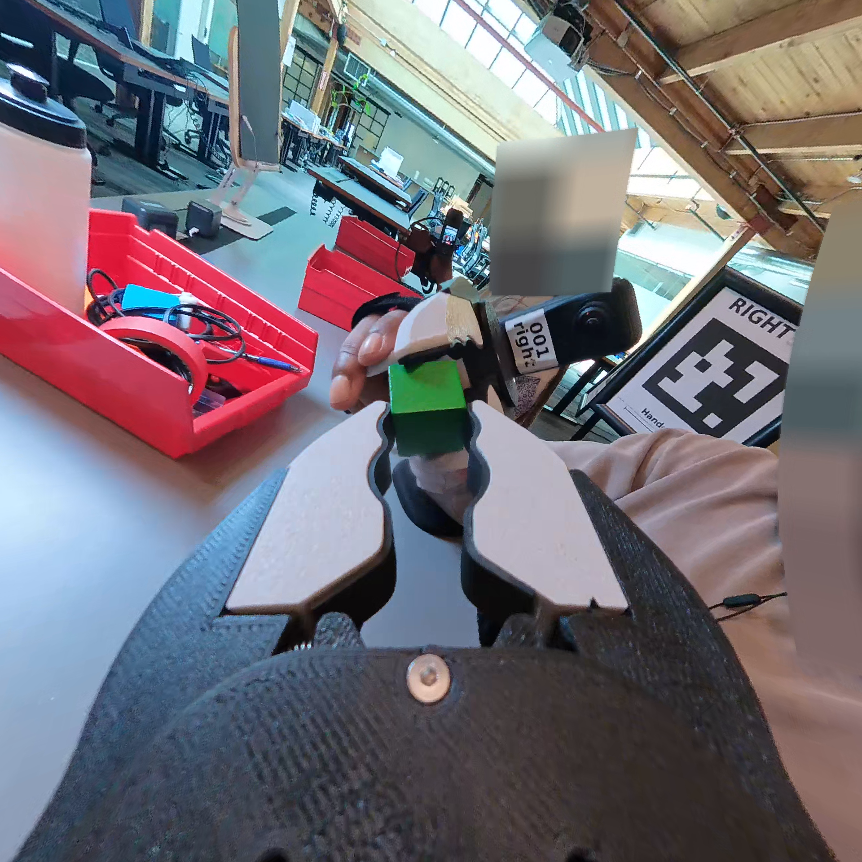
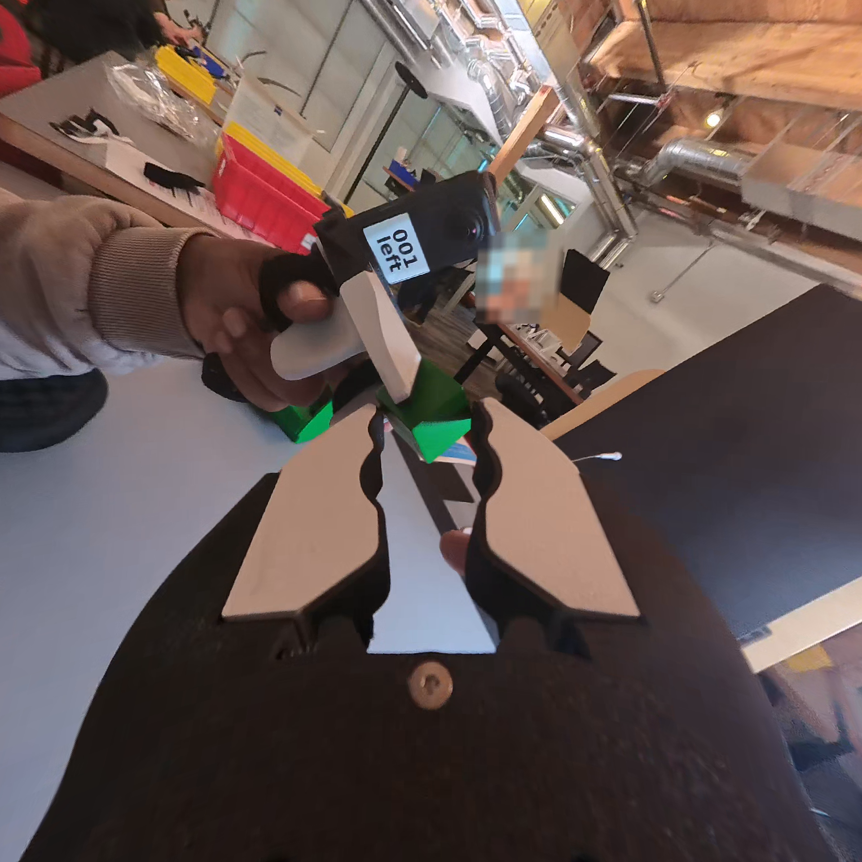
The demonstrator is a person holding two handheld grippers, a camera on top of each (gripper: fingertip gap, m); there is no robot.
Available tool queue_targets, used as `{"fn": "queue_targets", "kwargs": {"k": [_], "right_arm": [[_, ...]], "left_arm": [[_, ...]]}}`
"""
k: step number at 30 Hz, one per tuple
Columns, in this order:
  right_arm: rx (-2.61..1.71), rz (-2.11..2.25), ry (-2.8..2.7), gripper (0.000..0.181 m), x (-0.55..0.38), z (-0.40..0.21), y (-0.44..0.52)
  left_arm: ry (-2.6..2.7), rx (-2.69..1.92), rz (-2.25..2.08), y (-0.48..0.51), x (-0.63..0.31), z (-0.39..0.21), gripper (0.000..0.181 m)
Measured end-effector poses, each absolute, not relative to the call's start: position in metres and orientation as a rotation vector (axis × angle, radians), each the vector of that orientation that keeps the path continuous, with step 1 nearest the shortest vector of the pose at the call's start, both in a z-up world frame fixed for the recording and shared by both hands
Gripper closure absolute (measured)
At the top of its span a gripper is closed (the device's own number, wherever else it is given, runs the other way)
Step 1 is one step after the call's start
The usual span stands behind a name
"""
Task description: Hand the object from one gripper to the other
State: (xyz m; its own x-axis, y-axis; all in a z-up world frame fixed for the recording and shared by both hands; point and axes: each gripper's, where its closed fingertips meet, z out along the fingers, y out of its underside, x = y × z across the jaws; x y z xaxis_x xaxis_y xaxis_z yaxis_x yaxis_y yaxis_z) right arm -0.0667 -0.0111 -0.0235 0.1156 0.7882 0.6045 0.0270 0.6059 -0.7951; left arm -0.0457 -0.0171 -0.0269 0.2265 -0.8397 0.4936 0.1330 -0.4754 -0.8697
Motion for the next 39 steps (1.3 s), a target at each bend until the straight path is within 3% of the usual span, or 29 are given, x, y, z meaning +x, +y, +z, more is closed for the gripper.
{"fn": "queue_targets", "kwargs": {"k": [5,7,10,14,19,26,33,35,37,39], "right_arm": [[-0.857,0.988,-1.315,0.147,-0.059,-0.011,-0.018],[-0.903,1.232,-1.279,0.147,-0.051,-0.002,-0.019],[-0.904,1.643,-1.262,0.147,-0.038,0.010,-0.033],[-0.854,2.071,-1.264,0.147,-0.037,0.008,-0.056],[-0.884,2.276,-1.283,0.151,-0.044,-0.005,-0.063],[-0.955,1.340,-1.257,0.140,-0.045,-0.009,-0.004],[-0.612,0.410,-1.360,0.129,-0.061,-0.025,-0.004],[-0.557,0.257,-1.338,0.131,-0.067,-0.027,-0.004],[-0.511,0.188,-1.293,0.150,-0.068,-0.025,-0.007],[-0.524,0.189,-1.280,0.152,-0.066,-0.022,-0.006]], "left_arm": [[0.718,-1.520,-1.419,-0.024,-0.044,-0.016,0.144],[0.794,-1.453,-1.237,-0.026,-0.049,-0.008,0.132],[0.947,-1.353,-0.810,-0.030,-0.054,-0.005,0.127],[1.069,-1.173,-0.545,-0.046,-0.037,0.001,0.130],[1.182,-1.135,-0.336,-0.049,-0.027,-0.013,0.138],[0.975,-1.406,-0.424,-0.008,-0.058,-0.022,0.138],[0.623,-1.594,-1.271,-0.003,-0.051,-0.027,0.139],[0.557,-1.593,-1.459,-0.006,-0.046,-0.027,0.139],[0.543,-1.611,-1.522,-0.008,-0.039,-0.031,0.139],[0.513,-1.581,-1.602,-0.010,-0.036,-0.027,0.138]]}}
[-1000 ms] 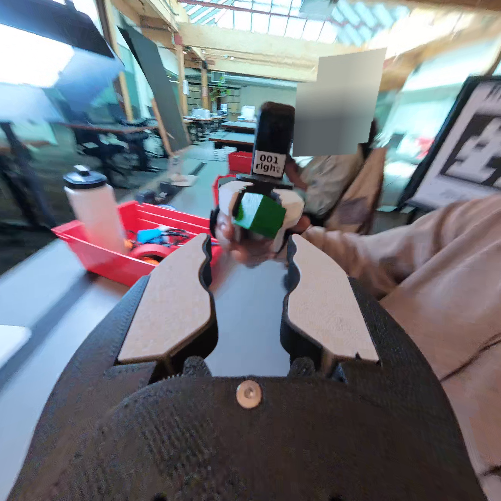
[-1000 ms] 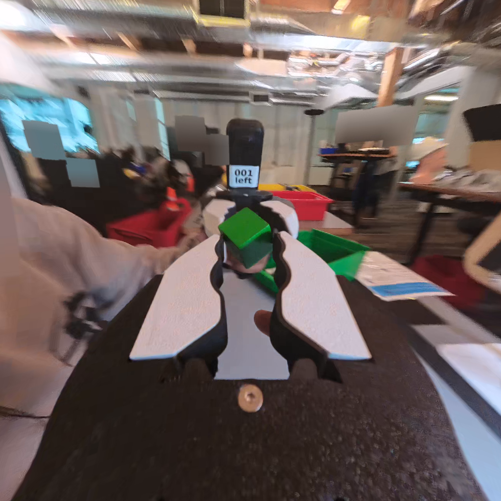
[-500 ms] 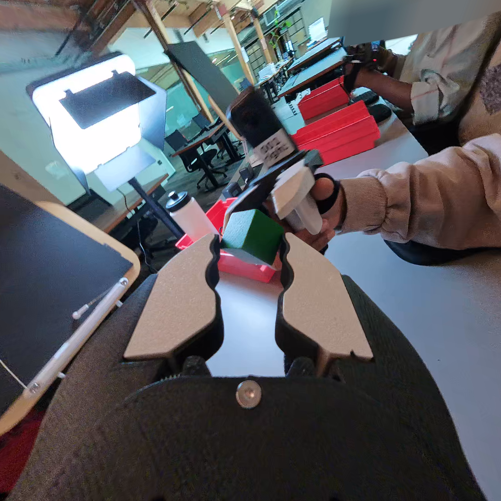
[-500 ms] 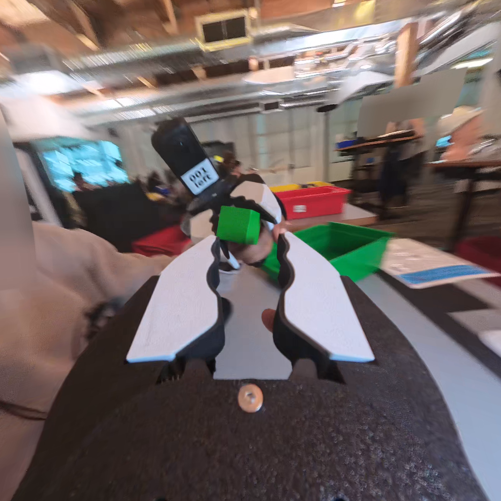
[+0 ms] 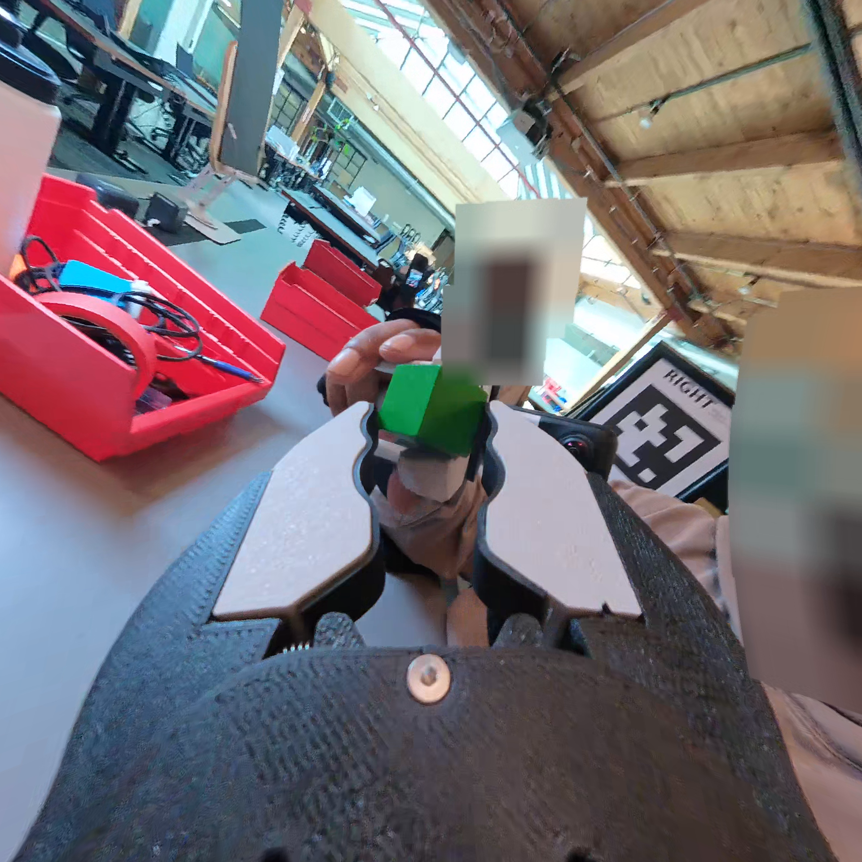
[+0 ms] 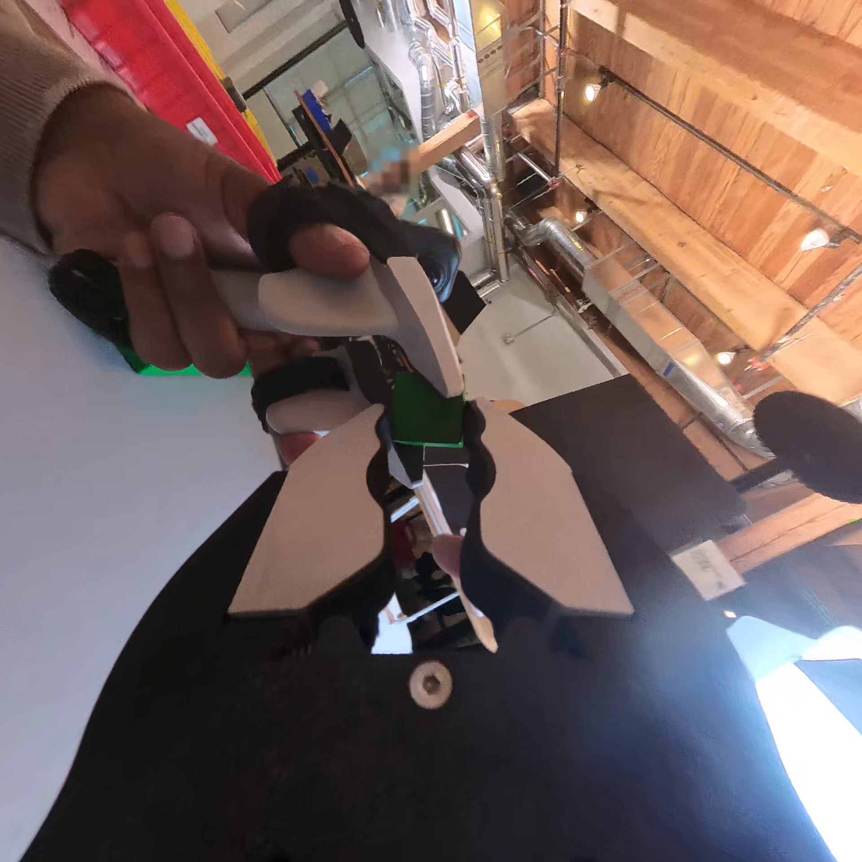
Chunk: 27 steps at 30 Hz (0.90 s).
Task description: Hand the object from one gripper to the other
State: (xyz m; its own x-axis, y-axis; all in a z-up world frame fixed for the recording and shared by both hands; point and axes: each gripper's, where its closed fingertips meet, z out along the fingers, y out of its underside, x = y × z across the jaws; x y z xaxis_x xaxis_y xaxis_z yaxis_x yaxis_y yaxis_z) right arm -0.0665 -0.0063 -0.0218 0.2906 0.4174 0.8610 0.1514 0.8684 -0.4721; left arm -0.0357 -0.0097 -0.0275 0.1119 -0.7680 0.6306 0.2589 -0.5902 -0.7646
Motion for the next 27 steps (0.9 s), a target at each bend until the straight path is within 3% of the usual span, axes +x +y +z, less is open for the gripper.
{"fn": "queue_targets", "kwargs": {"k": [3,7,12,16,21,27], "right_arm": [[-0.655,0.485,-1.264,0.152,-0.059,-0.011,-0.009],[-0.812,1.109,-1.199,0.152,-0.044,0.006,-0.010],[-0.827,1.810,-1.065,0.153,-0.031,0.014,-0.014],[-0.799,2.232,-1.100,0.152,-0.036,0.000,-0.034],[-0.911,2.180,-1.478,0.152,-0.047,-0.041,-0.063],[-1.373,1.732,-1.749,0.152,-0.064,-0.095,-0.052]], "left_arm": [[0.552,-1.487,-1.602,-0.014,-0.037,-0.018,0.143],[0.666,-1.402,-1.260,-0.011,-0.052,-0.008,0.132],[0.834,-1.236,-0.796,-0.015,-0.057,-0.002,0.137],[0.986,-1.133,-0.682,-0.032,-0.043,-0.007,0.135],[1.260,-1.168,-0.763,-0.060,-0.034,-0.031,0.135],[1.564,-1.346,-0.256,-0.045,-0.043,-0.092,0.143]]}}
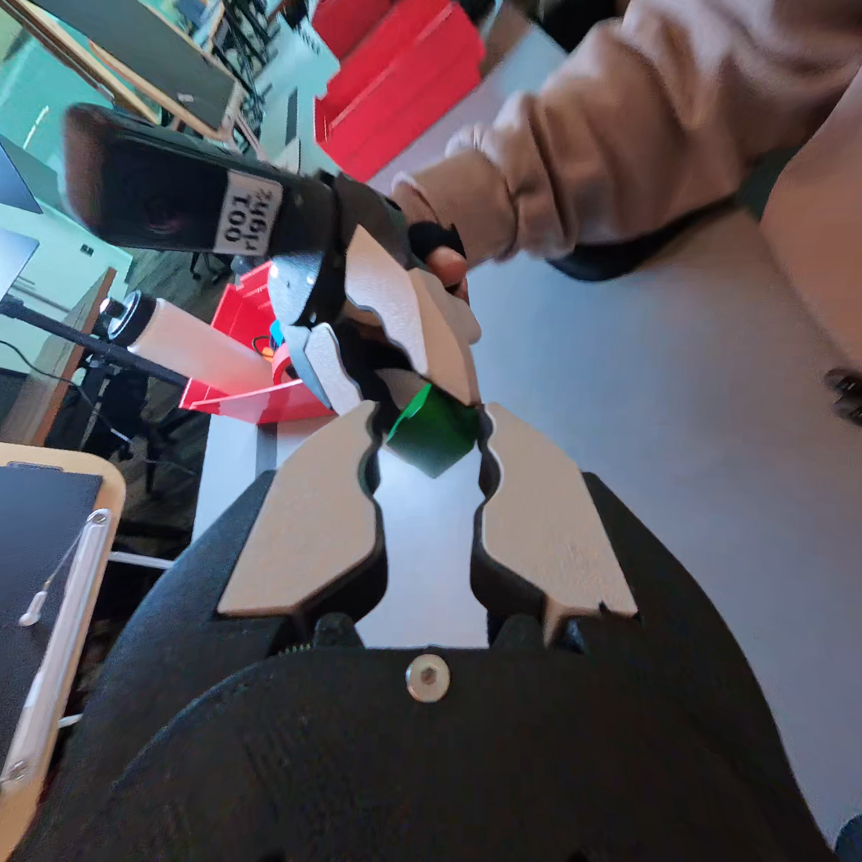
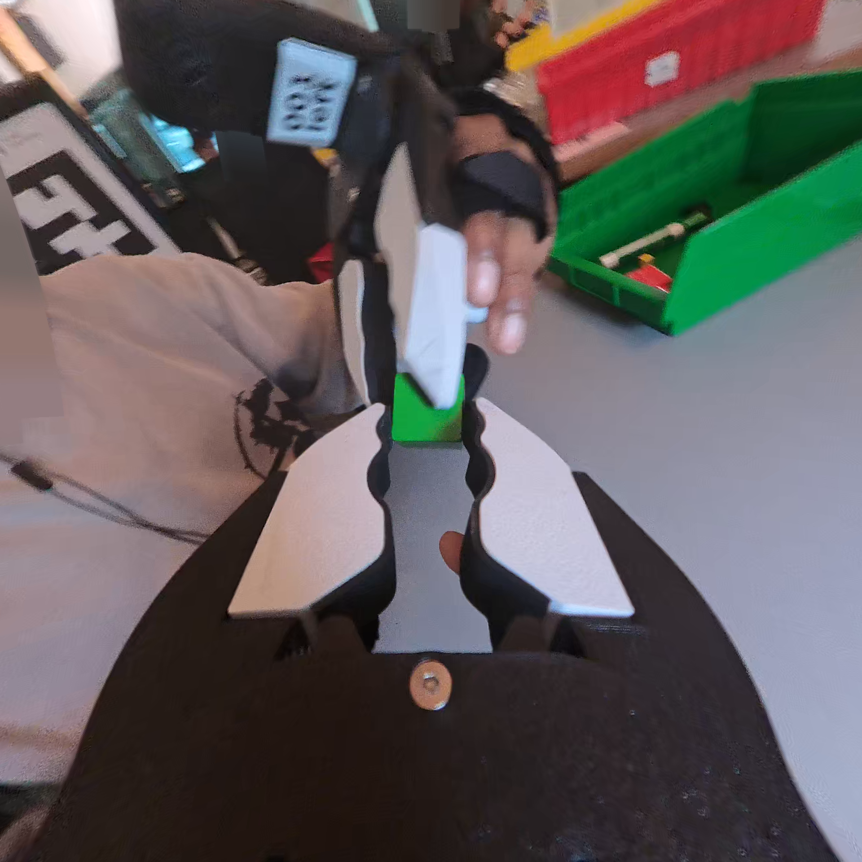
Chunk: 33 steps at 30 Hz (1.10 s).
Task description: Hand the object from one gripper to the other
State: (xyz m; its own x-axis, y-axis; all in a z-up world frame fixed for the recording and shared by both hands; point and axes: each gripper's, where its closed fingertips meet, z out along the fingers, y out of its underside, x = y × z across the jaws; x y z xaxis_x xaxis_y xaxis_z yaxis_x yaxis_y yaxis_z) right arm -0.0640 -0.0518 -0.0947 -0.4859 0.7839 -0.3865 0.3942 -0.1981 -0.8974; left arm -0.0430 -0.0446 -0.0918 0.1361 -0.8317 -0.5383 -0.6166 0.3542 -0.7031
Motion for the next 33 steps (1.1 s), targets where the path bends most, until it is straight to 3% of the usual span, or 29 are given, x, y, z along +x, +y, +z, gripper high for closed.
{"fn": "queue_targets", "kwargs": {"k": [1,8,18,21,23,28,33], "right_arm": [[-1.451,1.707,-1.704,0.152,-0.066,-0.096,-0.043],[-1.610,1.667,-1.476,0.152,-0.069,-0.087,-0.010],[-1.756,1.612,-1.352,0.152,-0.069,-0.095,0.010],[-1.773,1.585,-1.352,0.152,-0.070,-0.098,0.010],[-1.743,1.592,-1.317,0.152,-0.071,-0.092,0.014],[-1.293,1.669,-1.116,0.139,-0.059,-0.030,0.023],[-0.863,0.906,-1.094,0.134,-0.050,-0.019,0.037]], "left_arm": [[1.575,-1.349,-0.189,-0.040,-0.044,-0.096,0.153],[1.487,-1.193,0.108,-0.010,-0.046,-0.089,0.157],[1.481,-1.280,0.370,0.015,-0.055,-0.107,0.132],[1.461,-1.239,0.424,0.019,-0.056,-0.106,0.151],[1.420,-1.229,0.448,0.023,-0.056,-0.102,0.151],[0.983,-1.223,0.184,0.032,-0.064,-0.054,0.152],[0.488,-1.288,-0.391,0.033,-0.085,-0.020,0.151]]}}
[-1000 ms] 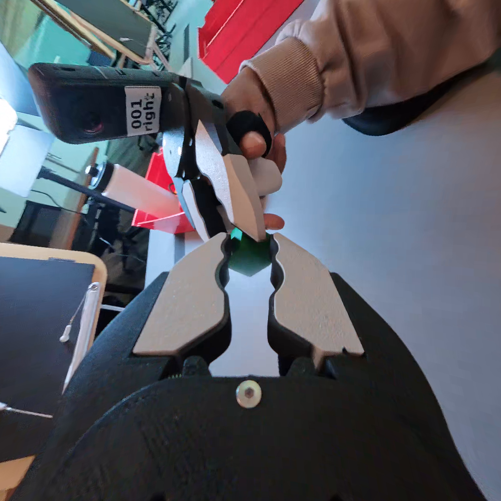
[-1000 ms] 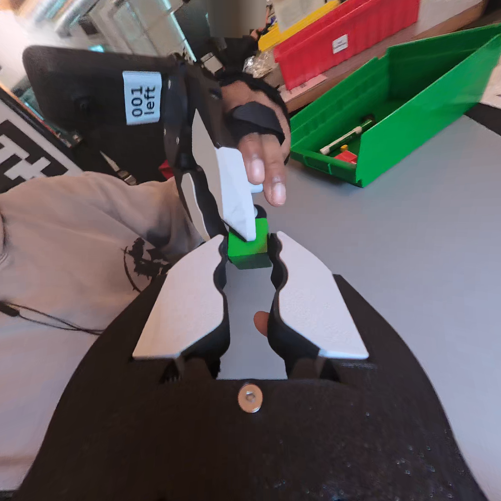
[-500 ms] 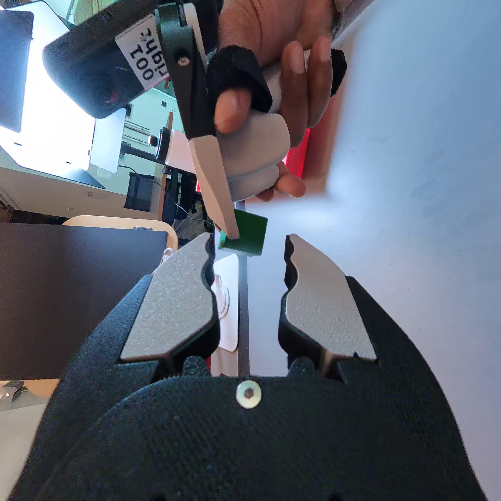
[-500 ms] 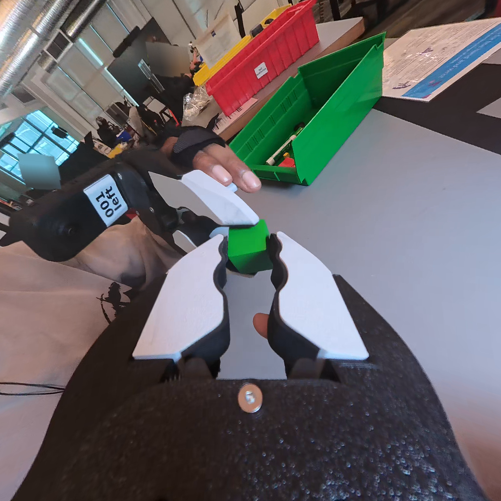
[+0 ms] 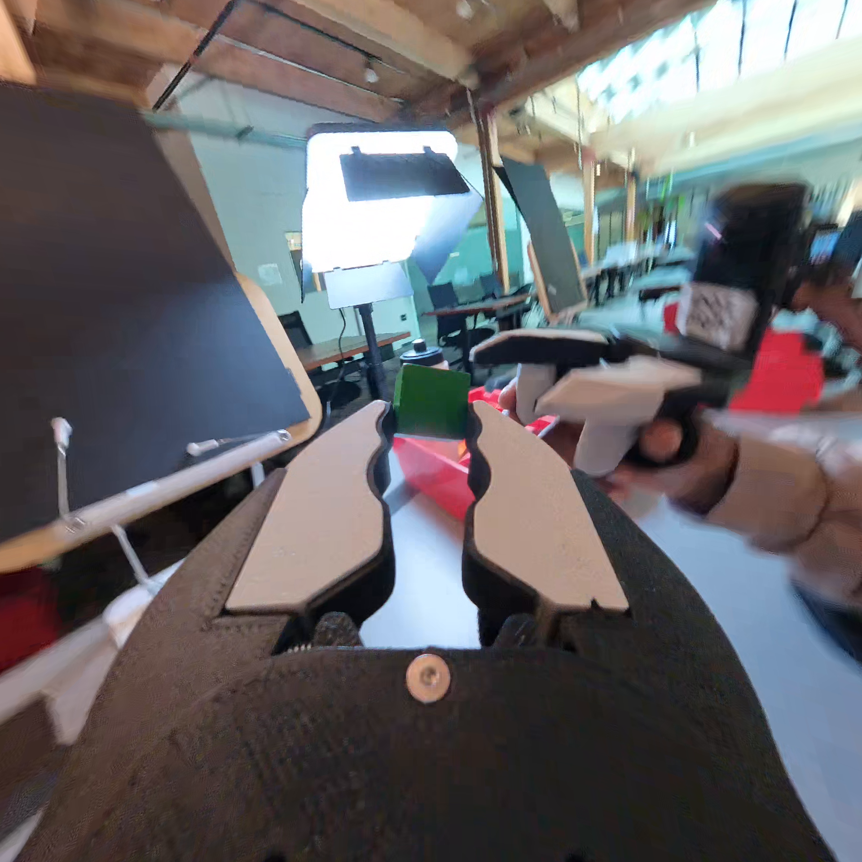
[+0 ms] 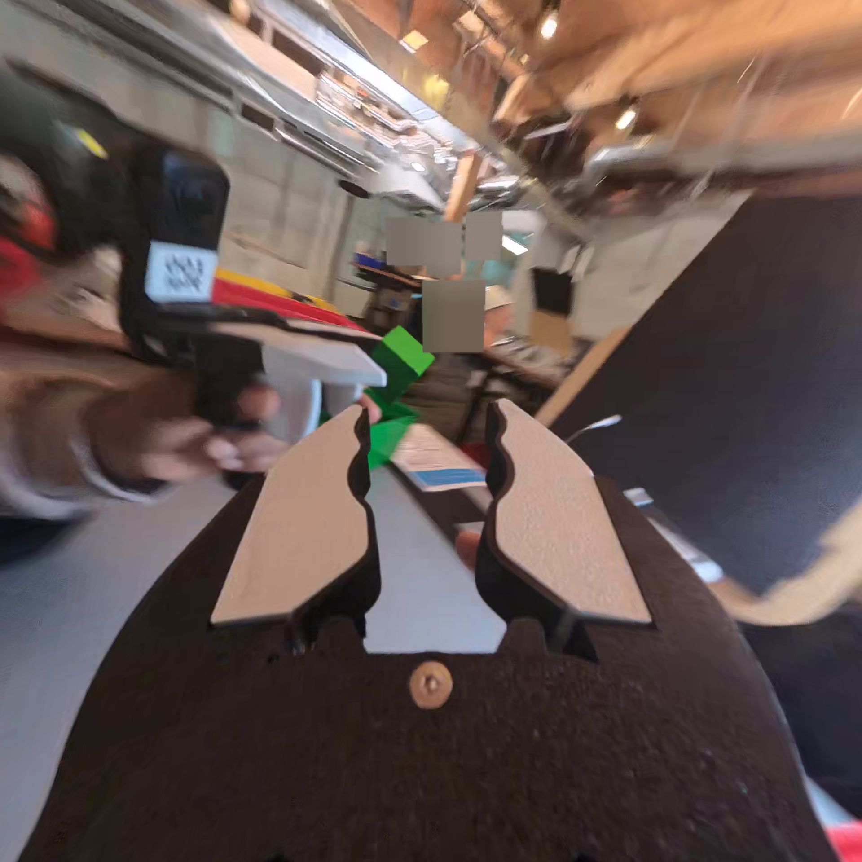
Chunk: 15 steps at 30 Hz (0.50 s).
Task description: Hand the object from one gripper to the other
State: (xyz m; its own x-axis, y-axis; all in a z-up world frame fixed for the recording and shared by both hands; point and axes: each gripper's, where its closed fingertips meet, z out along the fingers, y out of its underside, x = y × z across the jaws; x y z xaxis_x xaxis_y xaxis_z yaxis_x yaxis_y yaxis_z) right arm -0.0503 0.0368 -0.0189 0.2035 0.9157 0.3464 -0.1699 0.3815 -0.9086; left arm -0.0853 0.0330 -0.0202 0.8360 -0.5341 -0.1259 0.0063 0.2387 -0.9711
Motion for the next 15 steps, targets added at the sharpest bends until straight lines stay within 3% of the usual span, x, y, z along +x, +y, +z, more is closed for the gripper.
{"fn": "queue_targets", "kwargs": {"k": [3,7,10,13,15], "right_arm": [[-0.699,0.491,-1.130,0.133,-0.057,-0.026,0.033],[-0.584,0.251,-1.140,0.131,-0.065,-0.031,0.025],[-0.562,0.253,-1.154,0.148,-0.064,-0.032,0.024],[-0.637,0.424,-1.288,0.152,-0.061,-0.039,0.023],[-0.739,0.657,-1.397,0.153,-0.054,-0.043,0.018]], "left_arm": [[0.295,-1.317,-0.664,0.033,-0.087,-0.019,0.152],[0.171,-1.354,-0.931,0.031,-0.071,-0.027,0.152],[0.150,-1.396,-1.031,0.028,-0.055,-0.036,0.152],[0.166,-1.421,-1.032,0.028,-0.049,-0.043,0.152],[0.284,-1.385,-1.031,0.023,-0.040,-0.038,0.143]]}}
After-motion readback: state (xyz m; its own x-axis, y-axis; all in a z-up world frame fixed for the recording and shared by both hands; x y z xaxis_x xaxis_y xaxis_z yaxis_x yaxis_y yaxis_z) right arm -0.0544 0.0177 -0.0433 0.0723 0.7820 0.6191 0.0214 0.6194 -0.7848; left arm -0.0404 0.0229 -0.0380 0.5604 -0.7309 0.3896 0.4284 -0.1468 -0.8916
